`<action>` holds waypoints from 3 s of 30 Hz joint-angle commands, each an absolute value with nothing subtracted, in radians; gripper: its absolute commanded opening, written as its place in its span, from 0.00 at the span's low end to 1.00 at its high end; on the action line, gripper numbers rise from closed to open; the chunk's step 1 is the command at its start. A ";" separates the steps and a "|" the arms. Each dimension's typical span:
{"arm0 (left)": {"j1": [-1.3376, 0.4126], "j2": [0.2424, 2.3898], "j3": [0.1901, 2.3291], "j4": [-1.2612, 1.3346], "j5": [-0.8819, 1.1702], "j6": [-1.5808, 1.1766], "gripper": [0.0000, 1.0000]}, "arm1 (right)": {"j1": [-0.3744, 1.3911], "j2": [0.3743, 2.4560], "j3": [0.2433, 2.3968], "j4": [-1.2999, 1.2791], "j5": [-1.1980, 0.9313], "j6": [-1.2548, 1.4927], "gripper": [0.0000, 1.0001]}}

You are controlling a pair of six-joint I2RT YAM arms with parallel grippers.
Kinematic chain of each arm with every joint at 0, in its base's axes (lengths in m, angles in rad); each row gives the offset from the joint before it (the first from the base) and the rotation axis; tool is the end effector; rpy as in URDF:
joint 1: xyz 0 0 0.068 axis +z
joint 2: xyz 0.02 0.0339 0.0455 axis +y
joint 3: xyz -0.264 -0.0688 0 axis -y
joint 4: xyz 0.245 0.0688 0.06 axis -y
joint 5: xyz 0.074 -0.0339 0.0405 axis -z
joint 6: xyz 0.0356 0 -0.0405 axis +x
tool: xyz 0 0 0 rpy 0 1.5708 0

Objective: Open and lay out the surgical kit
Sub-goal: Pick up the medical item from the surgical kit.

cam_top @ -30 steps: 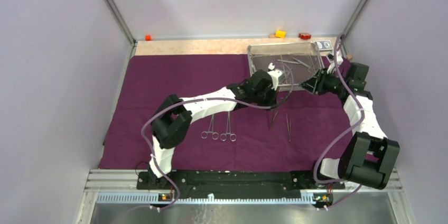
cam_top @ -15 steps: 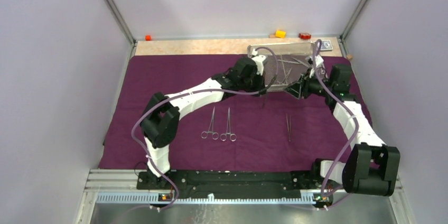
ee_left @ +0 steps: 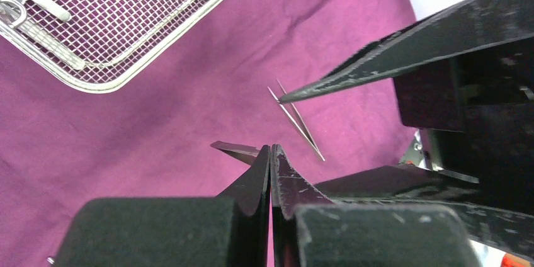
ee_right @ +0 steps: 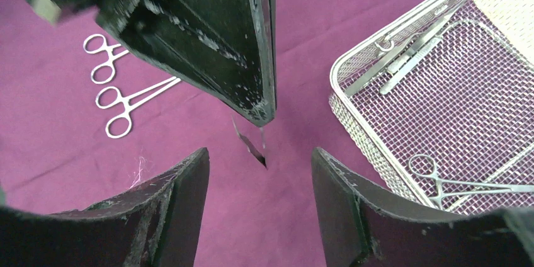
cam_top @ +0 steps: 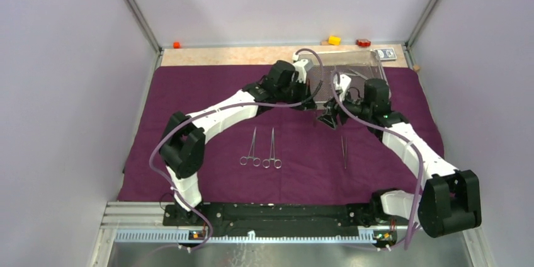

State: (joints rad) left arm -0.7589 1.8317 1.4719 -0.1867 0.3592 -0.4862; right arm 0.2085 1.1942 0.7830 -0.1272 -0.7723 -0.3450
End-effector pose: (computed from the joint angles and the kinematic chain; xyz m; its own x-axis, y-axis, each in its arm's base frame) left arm 0.3036 -0.3051 0.2827 -0.7362 0.0953 -0.6700 0.5860 0.5850 -0.5607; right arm 0.2462 0.0775 0.2650 -0.2237 -0.2950 -0.9289 -0.8608 0.5069 0.0464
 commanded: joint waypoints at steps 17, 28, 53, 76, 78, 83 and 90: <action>-0.710 1.728 1.462 -0.111 0.532 -0.591 0.00 | 0.368 1.179 0.732 0.032 -0.586 -0.479 0.60; -0.681 1.705 1.440 -0.086 0.540 -0.598 0.00 | 0.382 1.179 0.754 0.008 -0.576 -0.457 0.24; -0.619 1.666 1.419 0.029 0.592 -0.391 0.36 | 0.380 1.154 0.800 -0.069 -0.693 -0.386 0.00; -0.541 1.457 1.162 -0.050 1.222 0.570 0.99 | 0.384 1.253 0.894 -0.125 -1.191 -0.198 0.00; -0.545 1.468 1.185 -0.100 1.244 0.638 0.97 | 0.391 1.269 0.899 -0.140 -1.215 -0.212 0.00; -0.590 1.512 1.281 -0.284 1.230 0.835 0.83 | 0.422 1.316 0.927 -0.220 -1.244 -0.277 0.00; -0.672 1.564 1.381 -0.541 1.169 1.087 0.74 | 0.450 1.360 0.965 -0.318 -1.268 -0.360 0.00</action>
State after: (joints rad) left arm -0.6399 1.5345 1.3159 -0.3321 1.1831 0.8619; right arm 0.4343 1.3548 0.9100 -0.2802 -1.2076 -0.2829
